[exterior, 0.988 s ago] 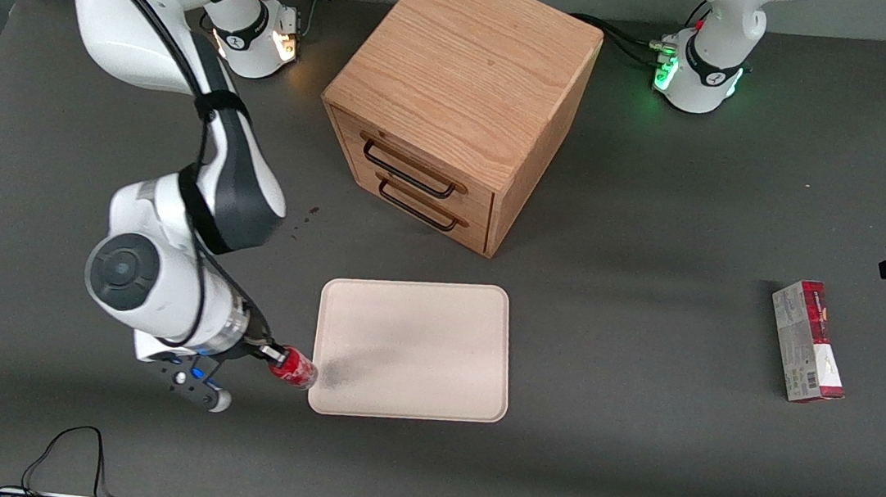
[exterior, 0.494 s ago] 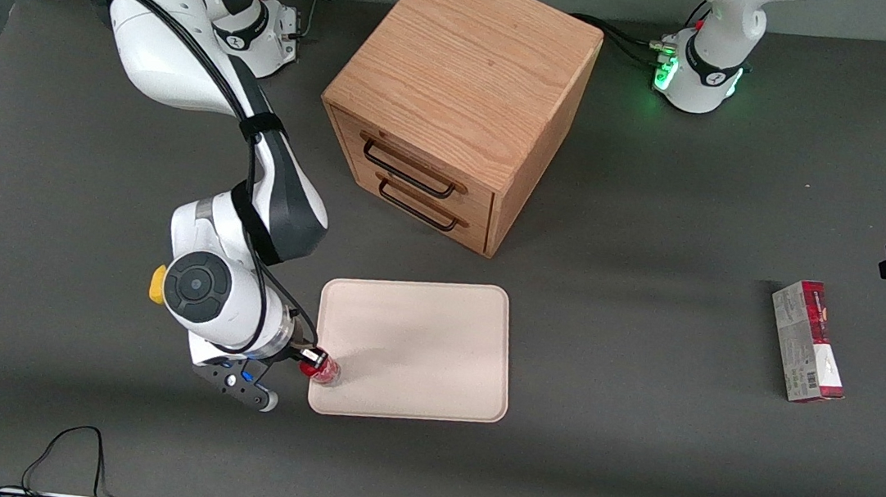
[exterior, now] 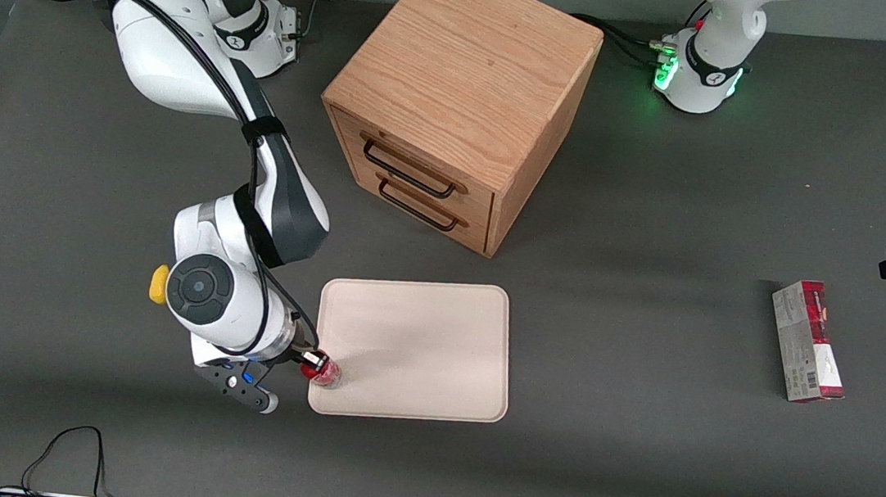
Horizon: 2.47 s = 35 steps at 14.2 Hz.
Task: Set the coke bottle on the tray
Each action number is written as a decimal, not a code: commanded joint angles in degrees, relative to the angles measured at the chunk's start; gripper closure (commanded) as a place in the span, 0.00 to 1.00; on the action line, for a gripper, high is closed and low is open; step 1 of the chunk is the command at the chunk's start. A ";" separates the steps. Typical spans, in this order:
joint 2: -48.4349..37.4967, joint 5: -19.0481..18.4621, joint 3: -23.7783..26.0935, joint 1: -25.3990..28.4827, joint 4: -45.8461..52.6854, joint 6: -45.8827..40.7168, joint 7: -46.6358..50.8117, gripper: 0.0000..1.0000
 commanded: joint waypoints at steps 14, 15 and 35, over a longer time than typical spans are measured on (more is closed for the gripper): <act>1.46 -3.11 -0.17 1.85 1.75 1.55 2.43 0.00; 1.46 -3.11 -0.17 1.77 1.75 1.55 2.43 0.00; -50.28 -2.23 -5.08 -9.31 -47.26 -11.81 -39.10 0.00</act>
